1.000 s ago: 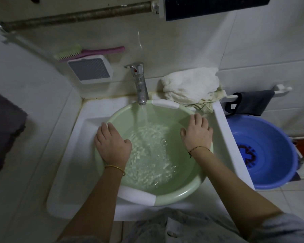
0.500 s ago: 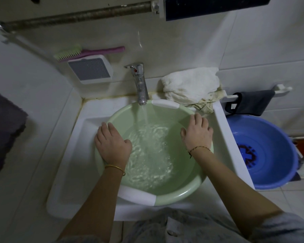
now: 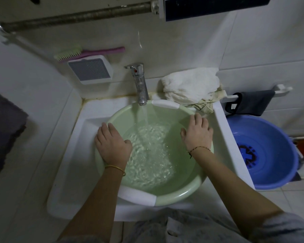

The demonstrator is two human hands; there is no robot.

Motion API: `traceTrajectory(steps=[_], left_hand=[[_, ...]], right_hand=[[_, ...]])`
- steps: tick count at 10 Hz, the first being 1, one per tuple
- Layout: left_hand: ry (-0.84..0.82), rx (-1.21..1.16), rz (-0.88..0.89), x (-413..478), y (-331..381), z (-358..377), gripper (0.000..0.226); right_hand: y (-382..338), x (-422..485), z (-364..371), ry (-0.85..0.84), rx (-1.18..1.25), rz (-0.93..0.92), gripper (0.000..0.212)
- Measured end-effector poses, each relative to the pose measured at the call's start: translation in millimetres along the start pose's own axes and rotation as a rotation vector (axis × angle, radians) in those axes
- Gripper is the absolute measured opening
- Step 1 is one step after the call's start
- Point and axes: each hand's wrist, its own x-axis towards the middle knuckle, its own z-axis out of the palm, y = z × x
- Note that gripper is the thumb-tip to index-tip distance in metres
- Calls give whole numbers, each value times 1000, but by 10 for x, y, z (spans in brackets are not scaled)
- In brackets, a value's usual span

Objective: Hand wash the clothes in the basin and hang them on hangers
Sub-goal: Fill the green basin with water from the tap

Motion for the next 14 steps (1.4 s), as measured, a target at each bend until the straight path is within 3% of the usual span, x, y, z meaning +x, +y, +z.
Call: traceTrajectory(steps=[14], left_hand=[[2, -6, 4, -9, 13, -11, 79]], right_hand=[[4, 2, 5, 2, 4, 2, 61]])
